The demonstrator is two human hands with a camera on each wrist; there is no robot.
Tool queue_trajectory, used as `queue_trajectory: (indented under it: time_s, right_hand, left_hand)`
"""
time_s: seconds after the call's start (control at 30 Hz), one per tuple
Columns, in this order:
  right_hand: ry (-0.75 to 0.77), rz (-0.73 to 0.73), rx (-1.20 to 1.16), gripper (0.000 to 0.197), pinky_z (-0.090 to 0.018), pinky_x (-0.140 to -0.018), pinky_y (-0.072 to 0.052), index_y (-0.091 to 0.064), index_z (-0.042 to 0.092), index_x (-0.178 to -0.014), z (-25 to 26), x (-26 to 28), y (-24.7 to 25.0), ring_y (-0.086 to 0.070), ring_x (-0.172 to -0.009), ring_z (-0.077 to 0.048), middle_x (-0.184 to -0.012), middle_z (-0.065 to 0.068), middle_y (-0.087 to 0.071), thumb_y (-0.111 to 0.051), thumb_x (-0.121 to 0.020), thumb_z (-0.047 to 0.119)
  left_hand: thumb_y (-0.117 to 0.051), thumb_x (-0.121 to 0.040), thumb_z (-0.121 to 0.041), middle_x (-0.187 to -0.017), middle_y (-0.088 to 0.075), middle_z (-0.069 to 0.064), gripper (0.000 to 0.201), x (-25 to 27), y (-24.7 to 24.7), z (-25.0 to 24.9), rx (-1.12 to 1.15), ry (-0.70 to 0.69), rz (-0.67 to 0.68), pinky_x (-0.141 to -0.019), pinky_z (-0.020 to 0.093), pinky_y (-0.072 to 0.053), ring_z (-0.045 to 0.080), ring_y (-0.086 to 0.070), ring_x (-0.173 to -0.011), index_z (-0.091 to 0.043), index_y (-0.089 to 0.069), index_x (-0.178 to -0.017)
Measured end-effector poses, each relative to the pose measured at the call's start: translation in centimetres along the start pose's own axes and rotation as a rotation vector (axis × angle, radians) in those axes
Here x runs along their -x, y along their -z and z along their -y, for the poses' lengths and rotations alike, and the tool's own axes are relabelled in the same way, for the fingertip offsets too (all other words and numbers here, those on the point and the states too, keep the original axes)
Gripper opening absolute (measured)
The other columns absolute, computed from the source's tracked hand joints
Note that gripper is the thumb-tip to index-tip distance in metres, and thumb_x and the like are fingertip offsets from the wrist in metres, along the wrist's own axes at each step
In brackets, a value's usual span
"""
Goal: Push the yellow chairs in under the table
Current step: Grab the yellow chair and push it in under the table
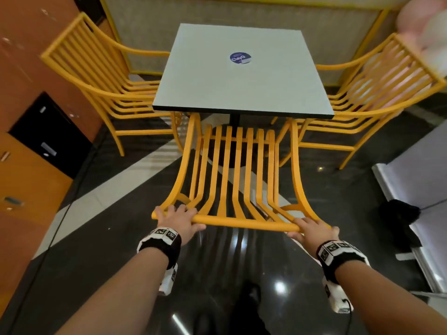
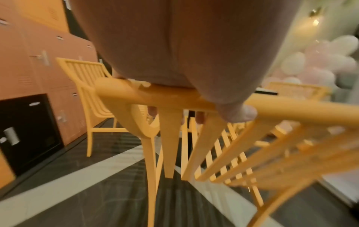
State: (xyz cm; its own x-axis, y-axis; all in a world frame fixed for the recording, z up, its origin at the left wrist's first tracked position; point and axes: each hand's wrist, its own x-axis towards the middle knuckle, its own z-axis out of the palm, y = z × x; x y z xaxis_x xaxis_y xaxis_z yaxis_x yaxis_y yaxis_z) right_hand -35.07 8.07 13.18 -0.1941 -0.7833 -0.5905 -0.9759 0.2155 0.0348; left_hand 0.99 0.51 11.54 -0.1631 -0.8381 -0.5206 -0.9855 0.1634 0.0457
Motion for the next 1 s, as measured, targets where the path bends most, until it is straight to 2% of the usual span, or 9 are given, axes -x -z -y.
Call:
queue_trajectory:
  time_s: [0.13, 0.27, 0.4, 0.53, 0.77, 0.9, 0.93, 1.0]
  right_hand:
    - [0.033, -0.065, -0.012, 0.051, -0.061, -0.101, -0.035, -0.044, 0.041, -0.129, -0.5, -2.3, 2.2, -0.046, -0.129, -0.024, -0.14, 0.011, -0.049, -0.033, -0.089, 0.07]
    - [0.089, -0.081, -0.026, 0.072, -0.061, -0.097, -0.036, -0.047, 0.042, -0.126, -1.4, -5.1, 4.8, -0.048, -0.126, -0.023, -0.136, 0.012, -0.051, -0.015, -0.074, 0.08]
    - [0.104, -0.083, -0.019, 0.048, -0.063, -0.1, -0.034, -0.048, 0.04, -0.121, -1.6, -7.6, 7.4, -0.05, -0.125, -0.023, -0.131, 0.01, -0.055, -0.03, -0.089, 0.07]
    - [0.119, -0.058, -0.033, 0.042, -0.064, -0.101, -0.034, -0.048, 0.038, -0.115, -1.7, -9.7, 9.7, -0.05, -0.123, -0.024, -0.122, 0.009, -0.057, -0.03, -0.091, 0.068]
    - [0.126, -0.05, -0.009, 0.05, -0.064, -0.102, -0.033, -0.046, 0.038, -0.12, -1.7, -12.4, 12.1, -0.048, -0.126, -0.025, -0.127, 0.008, -0.055, -0.027, -0.088, 0.071]
    - [0.134, -0.049, -0.001, 0.072, -0.062, -0.099, -0.034, -0.045, 0.04, -0.122, -1.6, -12.6, 12.4, -0.048, -0.124, -0.025, -0.129, 0.009, -0.053, -0.01, -0.072, 0.079]
    - [0.13, -0.051, 0.001, 0.073, -0.062, -0.099, -0.034, -0.044, 0.041, -0.122, -1.5, -12.7, 12.4, -0.047, -0.125, -0.026, -0.129, 0.009, -0.053, -0.009, -0.071, 0.079]
    - [0.101, -0.052, 0.014, 0.064, -0.062, -0.099, -0.035, -0.044, 0.04, -0.121, -1.1, -12.9, 12.8, -0.046, -0.125, -0.026, -0.13, 0.008, -0.053, -0.015, -0.078, 0.077]
  left_hand:
    - [-0.03, -0.088, -0.072, -0.147, -0.046, -0.002, 0.06, -2.1, 2.5, -0.3, -0.005, 0.047, -0.032, -0.111, 0.073, -0.005, 0.034, -0.033, -0.141, -0.04, -0.044, -0.138]
    - [-0.03, -0.092, -0.067, -0.146, -0.046, 0.0, 0.052, -4.1, 4.7, -1.6, 0.024, 0.094, -0.057, -0.109, 0.076, -0.003, 0.034, -0.03, -0.143, -0.042, -0.043, -0.136]
    - [-0.032, -0.095, -0.06, -0.148, -0.041, 0.001, 0.044, -6.3, 7.0, -3.0, 0.082, 0.167, -0.047, -0.107, 0.078, -0.005, 0.033, -0.024, -0.145, -0.044, -0.042, -0.134]
    - [-0.035, -0.098, -0.053, -0.148, -0.039, 0.001, 0.037, -8.3, 8.7, -3.8, 0.135, 0.196, -0.06, -0.107, 0.078, -0.008, 0.032, -0.019, -0.147, -0.045, -0.044, -0.133]
    - [-0.037, -0.096, -0.055, -0.146, -0.041, 0.001, 0.034, -11.1, 10.5, -3.3, 0.104, 0.184, 0.001, -0.105, 0.08, -0.01, 0.034, -0.024, -0.144, -0.047, -0.046, -0.127]
    - [-0.036, -0.097, -0.053, -0.147, -0.04, 0.002, 0.031, -11.1, 10.6, -3.3, 0.073, 0.174, -0.002, -0.104, 0.082, -0.007, 0.037, -0.023, -0.144, -0.046, -0.046, -0.125]
    - [-0.035, -0.098, -0.052, -0.148, -0.04, 0.001, 0.03, -11.2, 10.8, -3.3, 0.076, 0.167, -0.006, -0.104, 0.082, -0.006, 0.037, -0.023, -0.144, -0.046, -0.047, -0.125]
    - [-0.035, -0.098, -0.052, -0.147, -0.042, -0.001, 0.029, -11.5, 11.2, -3.1, 0.079, 0.156, -0.01, -0.103, 0.082, -0.007, 0.037, -0.024, -0.144, -0.046, -0.047, -0.124]
